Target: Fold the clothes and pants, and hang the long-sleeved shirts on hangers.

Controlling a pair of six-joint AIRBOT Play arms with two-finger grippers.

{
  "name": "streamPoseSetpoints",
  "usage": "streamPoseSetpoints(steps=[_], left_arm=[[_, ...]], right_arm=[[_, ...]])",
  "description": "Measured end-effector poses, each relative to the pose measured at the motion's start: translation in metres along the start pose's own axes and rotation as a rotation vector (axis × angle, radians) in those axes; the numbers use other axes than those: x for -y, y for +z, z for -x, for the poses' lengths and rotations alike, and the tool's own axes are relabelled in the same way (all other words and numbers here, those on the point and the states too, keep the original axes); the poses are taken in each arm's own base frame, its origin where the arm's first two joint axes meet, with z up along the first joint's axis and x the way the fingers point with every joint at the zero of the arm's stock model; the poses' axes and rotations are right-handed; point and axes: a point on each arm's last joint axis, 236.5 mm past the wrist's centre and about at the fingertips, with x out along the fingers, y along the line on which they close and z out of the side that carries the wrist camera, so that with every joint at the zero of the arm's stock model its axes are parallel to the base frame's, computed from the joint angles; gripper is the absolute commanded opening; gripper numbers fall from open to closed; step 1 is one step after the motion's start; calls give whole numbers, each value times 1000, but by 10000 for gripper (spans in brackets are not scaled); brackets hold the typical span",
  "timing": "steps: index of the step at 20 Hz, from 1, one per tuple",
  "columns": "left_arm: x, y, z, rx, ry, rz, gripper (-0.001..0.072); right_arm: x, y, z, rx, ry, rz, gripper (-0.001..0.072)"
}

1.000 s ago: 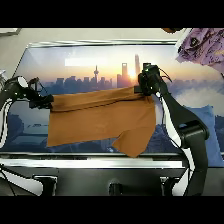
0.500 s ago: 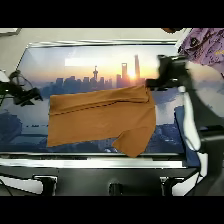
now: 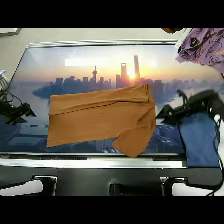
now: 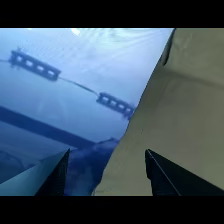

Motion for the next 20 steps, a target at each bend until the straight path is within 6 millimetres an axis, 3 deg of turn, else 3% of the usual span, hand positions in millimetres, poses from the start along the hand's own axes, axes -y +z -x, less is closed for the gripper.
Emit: streamPoseSetpoints(steps=[4, 7, 16, 20], left_arm=[[-3, -8, -3, -7, -2, 8, 532], [-3, -7, -4, 1, -4, 10, 532], [-3, -5, -5, 12, -6, 11, 530], [3, -8, -5, -2, -30, 35, 531]], right_arm=[[16, -52, -39, -47, 64, -91, 471], [23, -76, -58, -72, 89, -140, 471], [21, -96, -82, -61, 171, -228, 465], [24, -101, -89, -57, 171, -241, 290]])
